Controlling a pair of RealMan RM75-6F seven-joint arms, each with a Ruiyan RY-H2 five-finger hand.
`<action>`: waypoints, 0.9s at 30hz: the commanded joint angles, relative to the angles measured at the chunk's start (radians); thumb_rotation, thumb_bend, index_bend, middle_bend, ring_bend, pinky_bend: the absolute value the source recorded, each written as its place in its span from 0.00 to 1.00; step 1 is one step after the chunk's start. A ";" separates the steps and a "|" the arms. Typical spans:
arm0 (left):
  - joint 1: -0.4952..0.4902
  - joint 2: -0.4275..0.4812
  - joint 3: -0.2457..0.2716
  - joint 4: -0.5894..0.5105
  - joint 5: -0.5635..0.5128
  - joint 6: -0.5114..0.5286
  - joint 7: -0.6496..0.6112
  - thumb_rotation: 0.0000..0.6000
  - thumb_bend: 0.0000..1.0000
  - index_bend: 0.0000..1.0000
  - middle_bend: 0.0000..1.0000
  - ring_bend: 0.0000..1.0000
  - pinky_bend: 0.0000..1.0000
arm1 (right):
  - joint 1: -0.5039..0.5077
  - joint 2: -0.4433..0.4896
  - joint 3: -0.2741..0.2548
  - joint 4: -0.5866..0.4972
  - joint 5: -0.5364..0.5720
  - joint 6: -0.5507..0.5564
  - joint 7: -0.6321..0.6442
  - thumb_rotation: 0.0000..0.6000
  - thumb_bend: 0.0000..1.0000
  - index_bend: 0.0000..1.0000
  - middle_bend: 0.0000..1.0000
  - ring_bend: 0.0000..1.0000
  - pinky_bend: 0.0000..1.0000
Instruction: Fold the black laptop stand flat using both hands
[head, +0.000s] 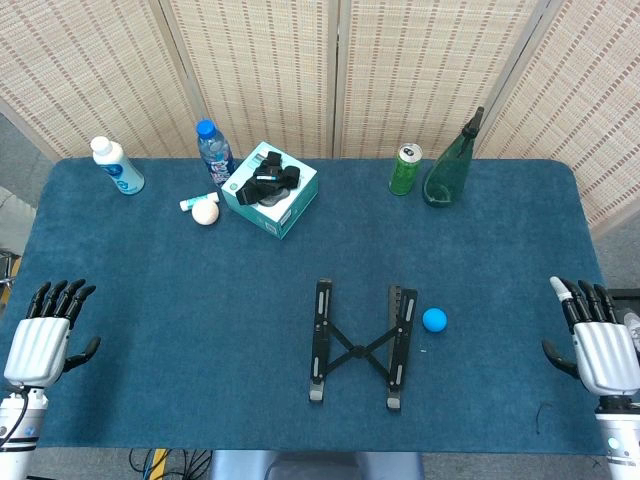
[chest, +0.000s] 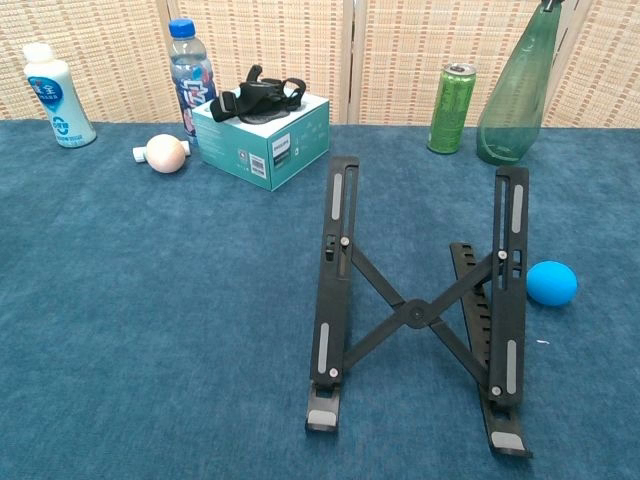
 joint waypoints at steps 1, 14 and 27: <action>-0.001 0.001 0.002 -0.002 -0.001 -0.002 0.002 1.00 0.24 0.14 0.11 0.06 0.01 | 0.002 0.001 0.001 -0.001 0.000 -0.002 0.002 1.00 0.20 0.00 0.13 0.00 0.06; -0.003 0.006 0.008 -0.023 -0.007 -0.003 0.009 1.00 0.24 0.14 0.11 0.06 0.01 | 0.024 0.024 -0.002 -0.049 -0.034 -0.037 0.158 1.00 0.21 0.00 0.14 0.00 0.06; 0.011 0.020 0.019 -0.041 -0.006 0.012 -0.004 1.00 0.24 0.14 0.11 0.06 0.01 | 0.145 0.066 0.001 -0.125 -0.103 -0.198 0.668 1.00 0.17 0.00 0.17 0.00 0.06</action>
